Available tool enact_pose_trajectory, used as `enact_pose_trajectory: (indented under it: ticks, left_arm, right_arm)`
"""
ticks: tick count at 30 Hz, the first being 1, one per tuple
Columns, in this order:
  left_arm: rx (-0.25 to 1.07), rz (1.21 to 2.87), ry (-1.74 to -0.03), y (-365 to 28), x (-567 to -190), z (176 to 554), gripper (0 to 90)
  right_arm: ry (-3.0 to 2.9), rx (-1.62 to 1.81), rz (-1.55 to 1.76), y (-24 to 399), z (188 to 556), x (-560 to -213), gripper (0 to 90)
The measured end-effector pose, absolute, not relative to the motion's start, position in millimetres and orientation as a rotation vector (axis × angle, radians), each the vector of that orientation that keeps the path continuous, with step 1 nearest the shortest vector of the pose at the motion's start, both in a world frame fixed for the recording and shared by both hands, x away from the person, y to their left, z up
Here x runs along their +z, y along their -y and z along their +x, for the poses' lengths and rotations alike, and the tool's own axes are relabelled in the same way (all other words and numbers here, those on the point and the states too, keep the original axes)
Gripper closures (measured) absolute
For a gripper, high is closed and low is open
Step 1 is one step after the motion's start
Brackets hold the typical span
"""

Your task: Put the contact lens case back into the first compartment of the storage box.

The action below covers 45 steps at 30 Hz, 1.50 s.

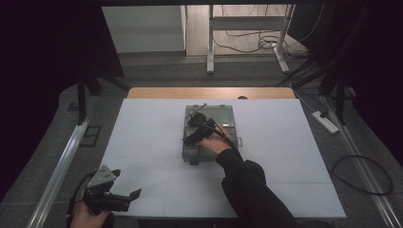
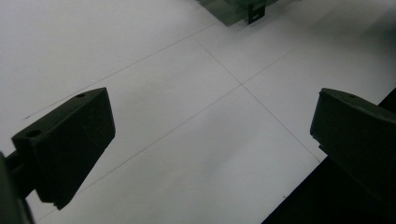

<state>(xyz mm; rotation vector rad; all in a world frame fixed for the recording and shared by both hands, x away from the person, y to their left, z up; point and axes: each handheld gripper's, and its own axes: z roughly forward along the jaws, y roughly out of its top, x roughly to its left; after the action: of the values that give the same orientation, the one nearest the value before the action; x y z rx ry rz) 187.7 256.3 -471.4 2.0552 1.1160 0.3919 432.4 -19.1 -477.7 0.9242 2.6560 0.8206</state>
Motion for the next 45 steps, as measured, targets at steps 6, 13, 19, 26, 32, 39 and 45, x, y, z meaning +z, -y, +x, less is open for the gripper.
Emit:
enact_pose_trajectory:
  ticks: [6,13,19,26,32,39,45]
  left_arm:
    - [0.391,2.055,-1.116,-256,-471,188,0.0]
    - [0.390,2.058,-1.113,-256,-471,189,0.0]
    - [0.388,2.056,-1.113,-256,-471,189,0.0]
    - [0.389,2.054,-1.118,-257,-471,189,0.0]
    - [0.388,2.050,-1.124,-257,-472,188,0.0]
    - [0.387,2.050,-1.127,-257,-472,187,0.0]
    - [0.388,2.051,-1.128,-257,-471,187,0.2]
  right_arm:
    - [-2.681,0.843,0.898,23,427,-474,6.6]
    - [-2.697,0.879,0.890,31,422,-470,4.3]
    - [-2.702,0.908,0.885,38,418,-467,3.4]
    - [-2.712,0.909,0.862,45,413,-465,2.5]
    - [-2.713,0.920,0.833,50,406,-461,2.4]
    - [-2.714,0.936,0.809,56,399,-458,1.4]
    - [-2.714,0.923,0.797,64,393,-458,0.1]
